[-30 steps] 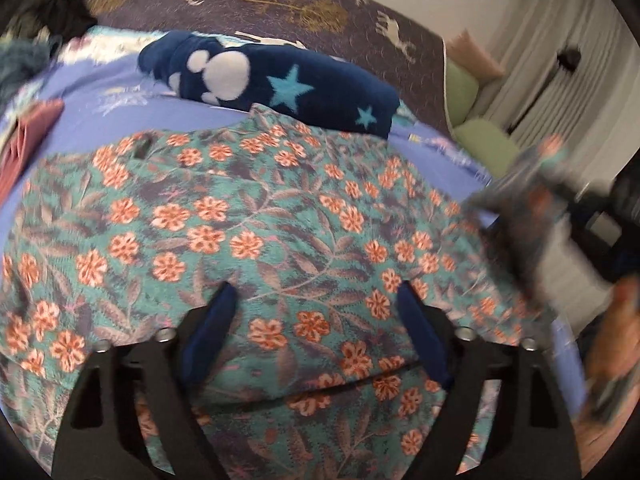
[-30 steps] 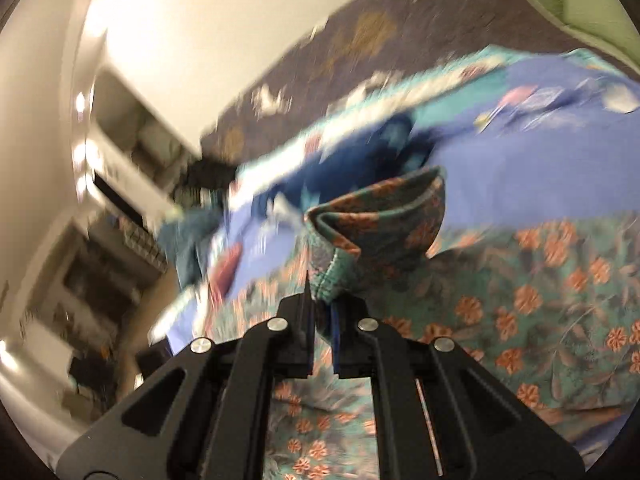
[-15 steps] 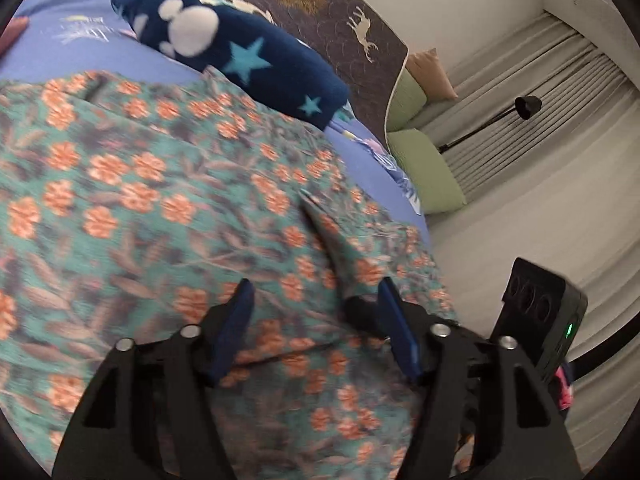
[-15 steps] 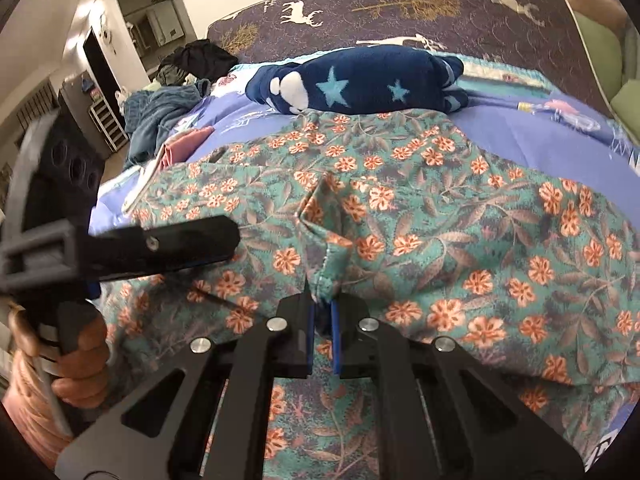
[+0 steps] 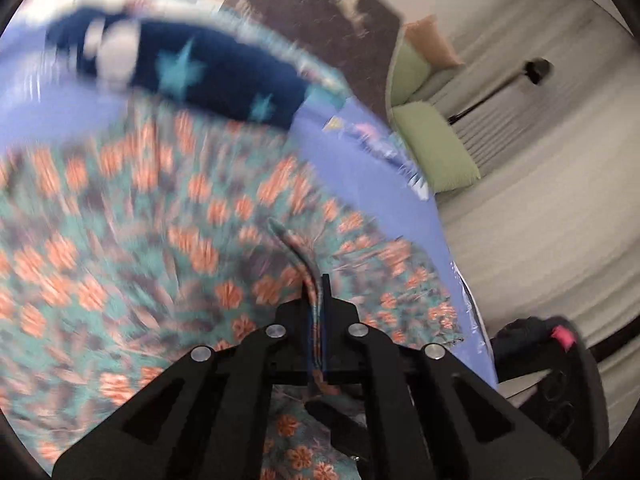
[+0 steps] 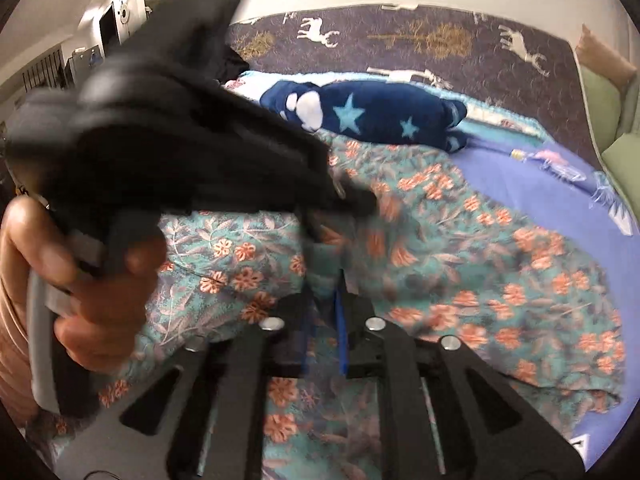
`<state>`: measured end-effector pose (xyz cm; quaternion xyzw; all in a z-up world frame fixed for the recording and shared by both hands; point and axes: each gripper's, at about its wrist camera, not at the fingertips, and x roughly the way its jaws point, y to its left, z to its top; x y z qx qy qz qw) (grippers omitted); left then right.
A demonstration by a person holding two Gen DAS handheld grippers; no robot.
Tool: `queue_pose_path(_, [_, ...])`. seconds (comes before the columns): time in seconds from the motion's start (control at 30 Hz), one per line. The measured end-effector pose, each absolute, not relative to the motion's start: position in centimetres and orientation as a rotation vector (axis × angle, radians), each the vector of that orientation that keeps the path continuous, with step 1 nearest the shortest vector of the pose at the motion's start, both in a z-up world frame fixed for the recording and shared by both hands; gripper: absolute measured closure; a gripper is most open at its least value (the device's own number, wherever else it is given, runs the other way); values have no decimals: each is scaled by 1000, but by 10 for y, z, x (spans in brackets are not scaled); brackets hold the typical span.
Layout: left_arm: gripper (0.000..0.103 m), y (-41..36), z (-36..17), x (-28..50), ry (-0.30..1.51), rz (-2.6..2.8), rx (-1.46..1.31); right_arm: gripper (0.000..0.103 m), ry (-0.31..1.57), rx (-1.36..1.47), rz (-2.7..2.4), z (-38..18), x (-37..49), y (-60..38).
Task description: Fold small clothes
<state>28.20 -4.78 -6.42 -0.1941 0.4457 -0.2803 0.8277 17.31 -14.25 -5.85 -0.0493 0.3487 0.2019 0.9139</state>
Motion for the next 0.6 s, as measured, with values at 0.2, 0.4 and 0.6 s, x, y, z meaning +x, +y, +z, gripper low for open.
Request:
queue_pose_path(0.2, [101,13,3,254,772,-516,-328,33,595,-127,272,-29,139,-201])
queue_pose_path(0.4, [101,85,9,241,742,-334,-280,30,745,-117,54,-58,139,-269])
queue_pose_path(0.6, [101,124,-27,241,828,-246,-324,29,826,-100,45,-82,135,-275])
